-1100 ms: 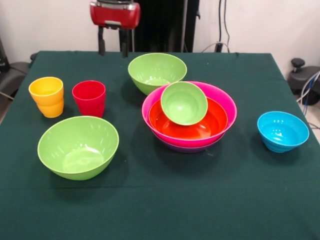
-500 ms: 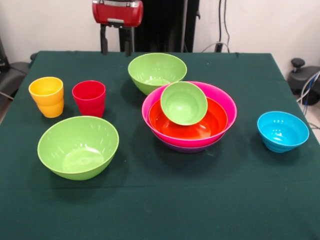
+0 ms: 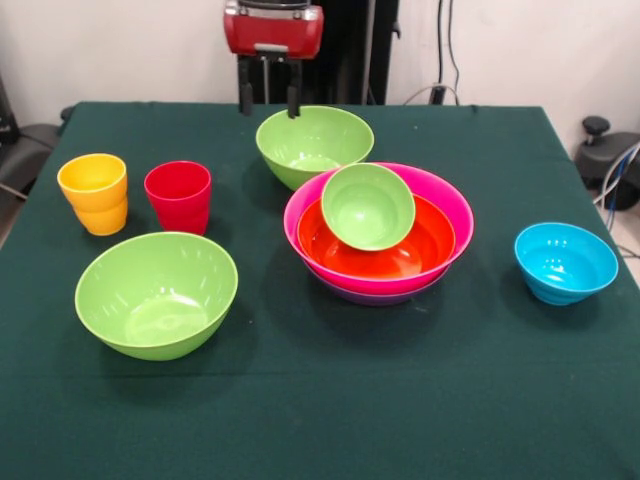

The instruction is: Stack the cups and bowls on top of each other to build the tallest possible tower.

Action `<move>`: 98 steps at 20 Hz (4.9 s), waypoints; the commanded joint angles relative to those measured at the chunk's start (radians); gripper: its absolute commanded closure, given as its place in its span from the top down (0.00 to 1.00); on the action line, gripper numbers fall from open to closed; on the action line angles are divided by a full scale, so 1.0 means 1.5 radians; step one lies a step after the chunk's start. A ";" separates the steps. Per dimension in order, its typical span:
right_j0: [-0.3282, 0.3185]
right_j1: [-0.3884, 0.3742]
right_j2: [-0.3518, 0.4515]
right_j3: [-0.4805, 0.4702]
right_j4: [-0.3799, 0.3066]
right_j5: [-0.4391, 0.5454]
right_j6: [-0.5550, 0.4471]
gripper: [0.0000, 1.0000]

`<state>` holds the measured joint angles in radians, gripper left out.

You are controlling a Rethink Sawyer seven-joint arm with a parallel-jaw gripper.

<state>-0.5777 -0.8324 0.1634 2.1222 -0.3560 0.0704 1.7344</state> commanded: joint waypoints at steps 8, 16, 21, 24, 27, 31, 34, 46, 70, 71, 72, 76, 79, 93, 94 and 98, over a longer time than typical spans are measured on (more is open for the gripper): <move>0.018 0.128 -0.013 -0.042 -0.065 -0.032 0.039 1.00; -0.041 0.063 0.041 -0.010 -0.061 0.034 0.011 1.00; -0.045 0.075 0.044 -0.013 -0.067 0.022 0.013 1.00; -0.034 0.076 0.038 -0.012 -0.064 0.019 0.021 1.00; 0.010 0.127 -0.006 -0.032 -0.069 -0.037 0.050 1.00; 0.043 0.183 -0.034 -0.065 -0.067 -0.085 0.064 1.00; 0.042 0.188 -0.036 -0.073 -0.069 -0.083 0.056 1.00; 0.011 0.183 -0.015 -0.081 -0.083 -0.059 0.040 1.00; -0.021 0.132 0.015 -0.053 -0.089 -0.013 0.031 1.00; -0.016 0.144 0.008 -0.061 -0.091 -0.020 0.033 1.00; -0.010 0.156 0.002 -0.068 -0.092 -0.028 0.035 1.00; 0.000 0.194 -0.010 -0.095 -0.096 -0.050 0.037 1.00; -0.016 0.206 0.002 -0.105 -0.099 -0.037 0.029 1.00; -0.033 0.237 0.015 -0.133 -0.108 -0.030 0.026 1.00; -0.030 0.234 0.012 -0.132 -0.107 -0.031 0.028 1.00; -0.025 0.222 0.007 -0.118 -0.109 -0.037 0.034 1.00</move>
<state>-0.6441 -0.5220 0.1196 1.9972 -0.4622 0.0110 1.7344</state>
